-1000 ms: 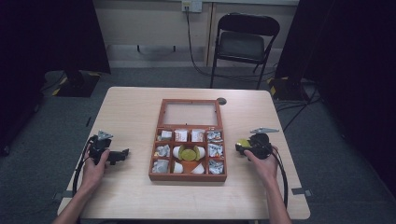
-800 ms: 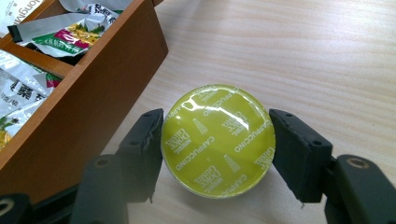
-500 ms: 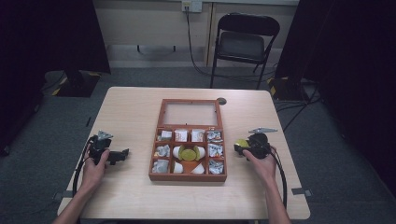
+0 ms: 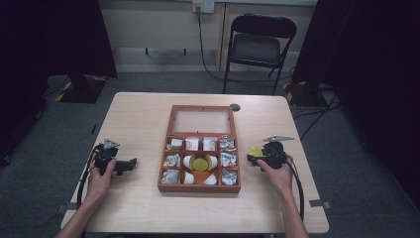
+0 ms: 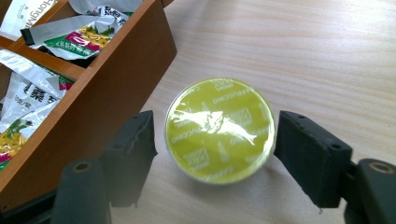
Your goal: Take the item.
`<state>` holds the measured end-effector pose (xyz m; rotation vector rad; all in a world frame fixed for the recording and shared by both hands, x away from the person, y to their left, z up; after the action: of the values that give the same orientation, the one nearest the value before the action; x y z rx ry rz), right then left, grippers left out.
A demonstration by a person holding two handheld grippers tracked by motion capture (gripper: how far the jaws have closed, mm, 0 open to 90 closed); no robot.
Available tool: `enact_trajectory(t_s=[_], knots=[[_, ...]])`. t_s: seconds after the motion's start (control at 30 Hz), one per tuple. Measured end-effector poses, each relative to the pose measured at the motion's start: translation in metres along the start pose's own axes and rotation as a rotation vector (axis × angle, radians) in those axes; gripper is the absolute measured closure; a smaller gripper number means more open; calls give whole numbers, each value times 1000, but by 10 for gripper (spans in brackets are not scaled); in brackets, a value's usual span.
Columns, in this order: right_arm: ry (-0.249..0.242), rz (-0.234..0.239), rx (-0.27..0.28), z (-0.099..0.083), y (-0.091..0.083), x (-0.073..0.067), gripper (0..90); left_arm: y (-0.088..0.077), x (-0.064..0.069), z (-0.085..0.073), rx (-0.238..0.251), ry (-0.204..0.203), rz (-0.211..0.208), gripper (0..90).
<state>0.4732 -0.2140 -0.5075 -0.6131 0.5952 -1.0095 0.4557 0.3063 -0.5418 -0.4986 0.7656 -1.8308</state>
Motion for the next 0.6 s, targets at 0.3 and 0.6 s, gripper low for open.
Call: enact_trajectory(t_s=[0.3, 0.6], knots=[[13, -4, 25, 2, -6, 0, 161, 0, 0, 0, 0, -1, -1, 0], [28, -8, 50, 4, -18, 0, 151, 0, 0, 0, 0, 0, 0, 0]])
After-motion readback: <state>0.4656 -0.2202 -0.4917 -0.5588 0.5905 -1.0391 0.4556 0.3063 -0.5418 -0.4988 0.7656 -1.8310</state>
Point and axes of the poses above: each handheld gripper's, and its own axes: y roughly forward along the jaws, z roughly out of its top, x roughly to its right, the point moved 5 cm from there along y, roughly forward along the jaws, and after that the axes turned 3 degrees about y, right-handed, at the moved point
